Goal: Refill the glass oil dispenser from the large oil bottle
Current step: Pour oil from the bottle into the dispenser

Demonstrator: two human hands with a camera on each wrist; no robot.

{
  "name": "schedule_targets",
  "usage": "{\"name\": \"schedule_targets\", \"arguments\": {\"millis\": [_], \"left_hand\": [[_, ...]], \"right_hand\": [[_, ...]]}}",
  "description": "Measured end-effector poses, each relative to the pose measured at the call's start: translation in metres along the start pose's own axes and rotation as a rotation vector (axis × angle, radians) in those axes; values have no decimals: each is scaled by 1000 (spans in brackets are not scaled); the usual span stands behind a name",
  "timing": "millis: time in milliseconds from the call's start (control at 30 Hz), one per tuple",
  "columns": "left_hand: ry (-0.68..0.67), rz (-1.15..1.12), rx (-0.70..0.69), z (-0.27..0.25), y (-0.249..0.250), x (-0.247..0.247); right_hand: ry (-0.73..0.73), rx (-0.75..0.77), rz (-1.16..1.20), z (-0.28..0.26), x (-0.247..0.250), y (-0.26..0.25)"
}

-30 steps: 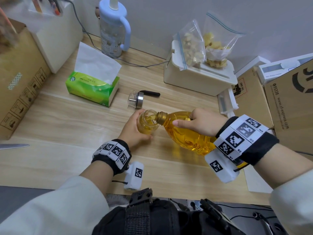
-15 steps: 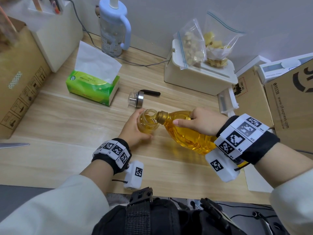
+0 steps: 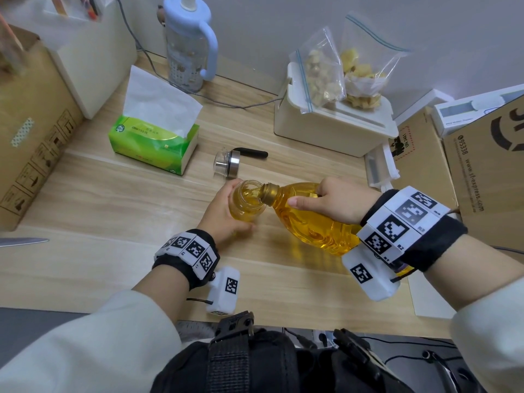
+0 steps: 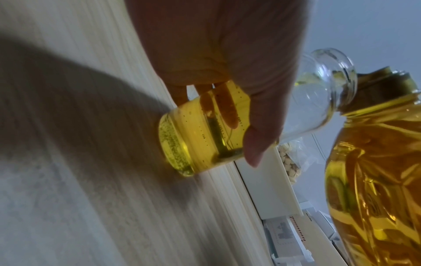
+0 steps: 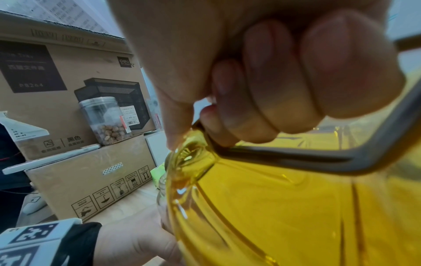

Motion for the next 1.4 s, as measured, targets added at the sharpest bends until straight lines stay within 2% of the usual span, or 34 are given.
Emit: {"name": "schedule_targets", "arguments": {"millis": [1000, 1200, 1400], "left_hand": [[5, 19, -3, -1, 0, 0], [5, 13, -16, -1, 1, 0], [9, 16, -31, 2, -1, 0]], "right_hand": [[3, 23, 41, 0, -5, 1], [15, 20, 105, 0, -13, 8], [13, 66, 284, 11, -28, 18]]}}
Point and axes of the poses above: each hand's wrist, its own z-axis towards the middle knuckle, its own x-axis out of the back of the hand, y = z × x, the point moved 5 cm from there along z, towards the middle knuckle, and after that the axes turned 1 degree about -z, right-handed, at the moved point
